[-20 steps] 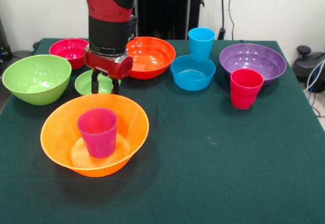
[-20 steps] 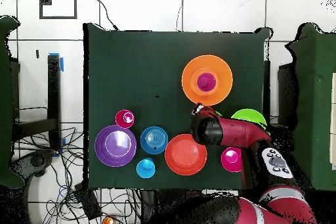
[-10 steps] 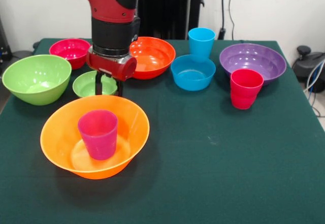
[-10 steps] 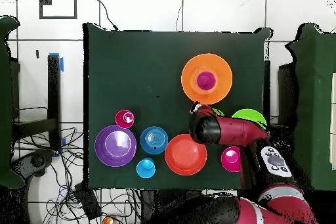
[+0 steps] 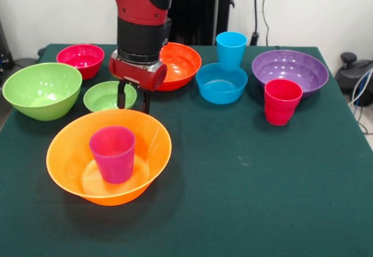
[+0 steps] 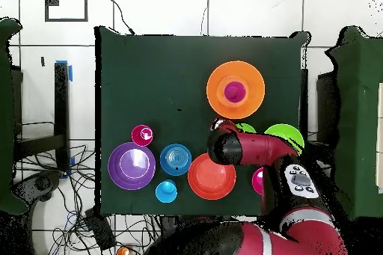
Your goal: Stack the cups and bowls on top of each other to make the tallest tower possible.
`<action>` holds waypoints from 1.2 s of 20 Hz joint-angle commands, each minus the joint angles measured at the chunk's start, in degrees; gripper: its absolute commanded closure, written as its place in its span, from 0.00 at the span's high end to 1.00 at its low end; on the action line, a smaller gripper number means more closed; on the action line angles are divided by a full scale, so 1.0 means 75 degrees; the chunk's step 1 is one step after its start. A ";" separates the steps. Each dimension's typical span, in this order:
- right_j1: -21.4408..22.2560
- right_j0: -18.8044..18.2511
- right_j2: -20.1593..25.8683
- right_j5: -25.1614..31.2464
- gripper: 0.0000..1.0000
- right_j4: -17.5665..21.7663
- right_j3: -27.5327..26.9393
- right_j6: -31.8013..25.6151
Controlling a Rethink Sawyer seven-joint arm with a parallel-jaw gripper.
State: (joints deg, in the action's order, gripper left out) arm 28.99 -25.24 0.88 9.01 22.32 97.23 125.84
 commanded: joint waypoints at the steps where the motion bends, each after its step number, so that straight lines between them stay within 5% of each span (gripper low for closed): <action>1: -0.0053 0.0277 0.0284 0.0793 1.00 0.0082 -0.0221 0.0007; 24: -0.0161 0.0515 -0.0337 0.0898 1.00 0.0043 -0.0158 0.0075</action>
State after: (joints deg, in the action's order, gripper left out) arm 28.98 -22.96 -4.01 9.39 22.31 97.22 125.84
